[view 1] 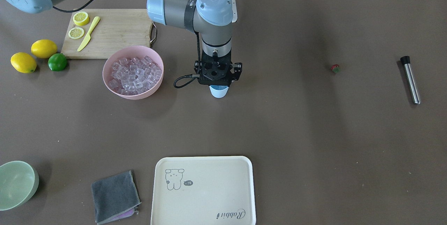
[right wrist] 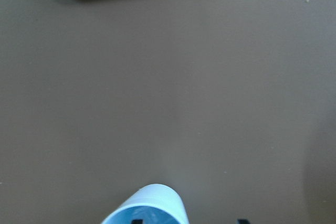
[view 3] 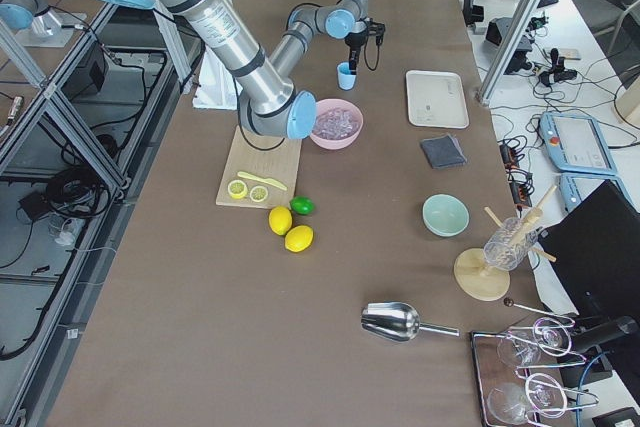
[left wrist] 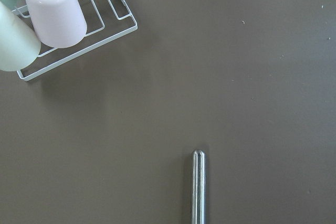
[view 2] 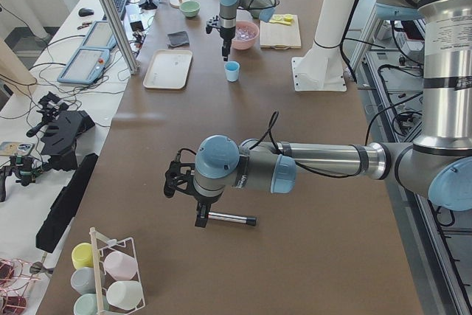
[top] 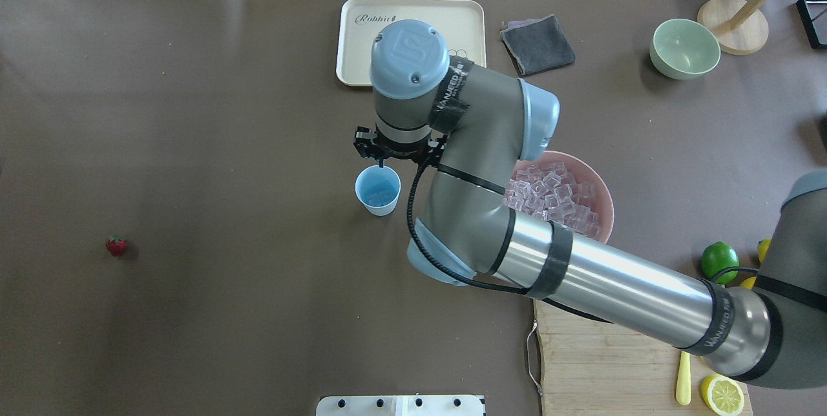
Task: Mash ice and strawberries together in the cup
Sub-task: 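Return the right gripper to the pink bowl and grasp ice cubes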
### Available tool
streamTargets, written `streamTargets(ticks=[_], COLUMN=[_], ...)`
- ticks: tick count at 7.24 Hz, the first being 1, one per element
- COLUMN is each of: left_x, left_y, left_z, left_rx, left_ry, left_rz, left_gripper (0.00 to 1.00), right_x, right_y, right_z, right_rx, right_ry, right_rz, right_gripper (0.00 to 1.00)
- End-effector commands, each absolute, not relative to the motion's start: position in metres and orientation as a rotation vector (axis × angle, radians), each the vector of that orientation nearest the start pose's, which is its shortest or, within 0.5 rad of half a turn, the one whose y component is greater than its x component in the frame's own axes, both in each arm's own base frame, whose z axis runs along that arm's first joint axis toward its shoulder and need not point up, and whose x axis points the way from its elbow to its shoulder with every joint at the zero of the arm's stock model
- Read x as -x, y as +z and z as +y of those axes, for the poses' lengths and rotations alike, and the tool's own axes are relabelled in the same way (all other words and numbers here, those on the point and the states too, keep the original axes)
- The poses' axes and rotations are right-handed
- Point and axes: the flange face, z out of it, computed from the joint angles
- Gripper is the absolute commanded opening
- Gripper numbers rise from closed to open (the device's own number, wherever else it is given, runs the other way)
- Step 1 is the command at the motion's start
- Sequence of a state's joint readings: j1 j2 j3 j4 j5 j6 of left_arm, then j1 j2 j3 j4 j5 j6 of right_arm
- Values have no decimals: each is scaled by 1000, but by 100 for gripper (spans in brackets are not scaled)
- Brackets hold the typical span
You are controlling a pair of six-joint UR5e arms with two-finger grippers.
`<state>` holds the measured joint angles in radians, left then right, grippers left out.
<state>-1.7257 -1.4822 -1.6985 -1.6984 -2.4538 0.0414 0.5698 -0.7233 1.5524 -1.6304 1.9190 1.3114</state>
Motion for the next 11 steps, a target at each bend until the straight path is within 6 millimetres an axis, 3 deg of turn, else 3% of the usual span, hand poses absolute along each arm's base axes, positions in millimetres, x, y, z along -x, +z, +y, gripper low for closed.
streamTargets(ticks=[1, 2, 3, 4, 6, 8, 11], left_x=[127, 127, 127, 127, 127, 127, 127], left_y=[615, 615, 614, 614, 611, 611, 605], left_z=[-446, -446, -446, -446, -446, -446, -447], left_rx=[-244, -245, -247, -248, -252, -252, -263], left_ry=[-32, -31, -31, -31, -29, -29, -24], left_rz=[862, 861, 861, 861, 860, 860, 860], left_gripper=[99, 99, 99, 99, 99, 99, 99], right_x=[453, 428, 410, 412, 436, 453, 456], right_y=[223, 244, 259, 274, 281, 294, 299], right_z=[-451, -442, -421, -410, -392, -387, -393], right_rx=[21, 29, 14, 19, 2, -4, -20], right_ry=[192, 207, 200, 192, 164, 147, 154], right_rz=[-832, -802, -794, -774, -741, -710, -688], right_gripper=[66, 66, 66, 66, 66, 64, 58])
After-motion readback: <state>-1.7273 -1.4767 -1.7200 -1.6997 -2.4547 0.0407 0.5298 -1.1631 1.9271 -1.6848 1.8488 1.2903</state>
